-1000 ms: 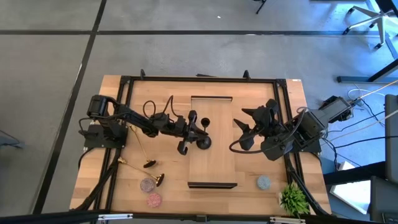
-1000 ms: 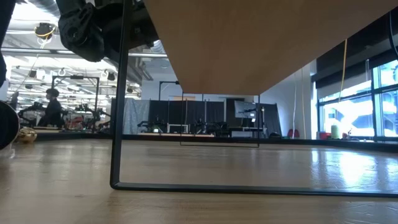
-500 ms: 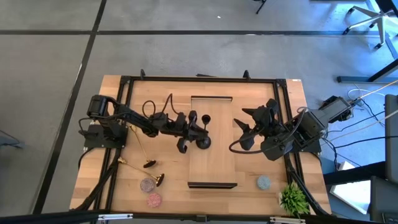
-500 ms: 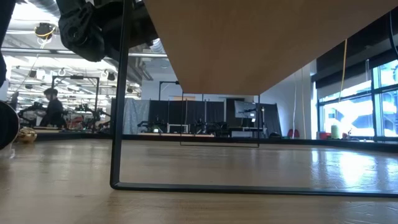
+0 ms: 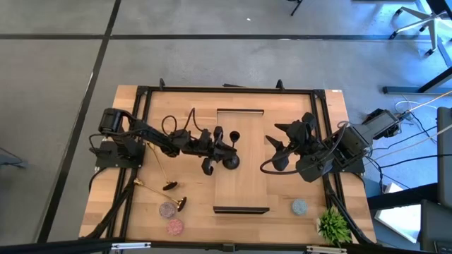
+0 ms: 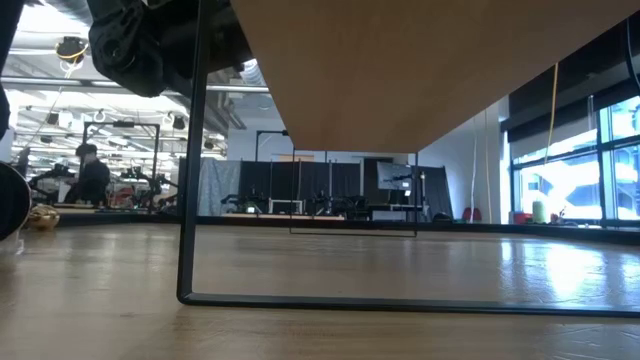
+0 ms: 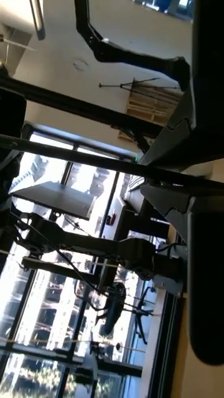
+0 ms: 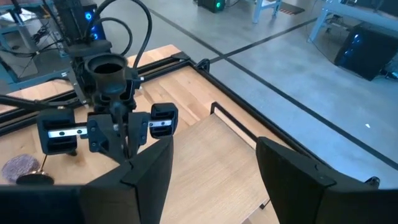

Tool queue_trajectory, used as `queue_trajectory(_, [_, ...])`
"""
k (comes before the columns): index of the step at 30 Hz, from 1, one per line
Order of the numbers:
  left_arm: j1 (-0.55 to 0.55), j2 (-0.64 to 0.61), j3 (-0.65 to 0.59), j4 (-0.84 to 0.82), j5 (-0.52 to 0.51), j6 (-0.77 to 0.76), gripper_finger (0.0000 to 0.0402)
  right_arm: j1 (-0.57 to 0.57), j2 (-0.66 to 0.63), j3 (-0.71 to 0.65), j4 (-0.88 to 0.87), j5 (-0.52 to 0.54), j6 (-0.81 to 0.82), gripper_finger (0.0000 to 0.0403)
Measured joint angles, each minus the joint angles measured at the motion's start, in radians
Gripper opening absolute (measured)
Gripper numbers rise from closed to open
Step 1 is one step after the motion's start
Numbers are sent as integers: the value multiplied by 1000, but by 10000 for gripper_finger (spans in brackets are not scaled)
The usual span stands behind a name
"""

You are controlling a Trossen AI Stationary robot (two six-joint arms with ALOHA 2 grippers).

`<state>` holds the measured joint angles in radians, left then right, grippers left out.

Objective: Pick & Place candle stick holders
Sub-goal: Put the black candleholder on the shelf

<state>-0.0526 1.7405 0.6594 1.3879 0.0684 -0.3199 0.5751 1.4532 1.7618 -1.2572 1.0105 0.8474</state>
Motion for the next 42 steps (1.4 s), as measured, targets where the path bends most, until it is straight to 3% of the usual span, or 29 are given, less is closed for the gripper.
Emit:
queue_trajectory(27, [-19, 0, 0, 1, 29, -88, 45, 0, 39, 0, 8, -28, 1, 234])
queue_trajectory(42, [-11, 0, 0, 0, -51, -233, 45, 0, 39, 0, 5, -44, 1, 234])
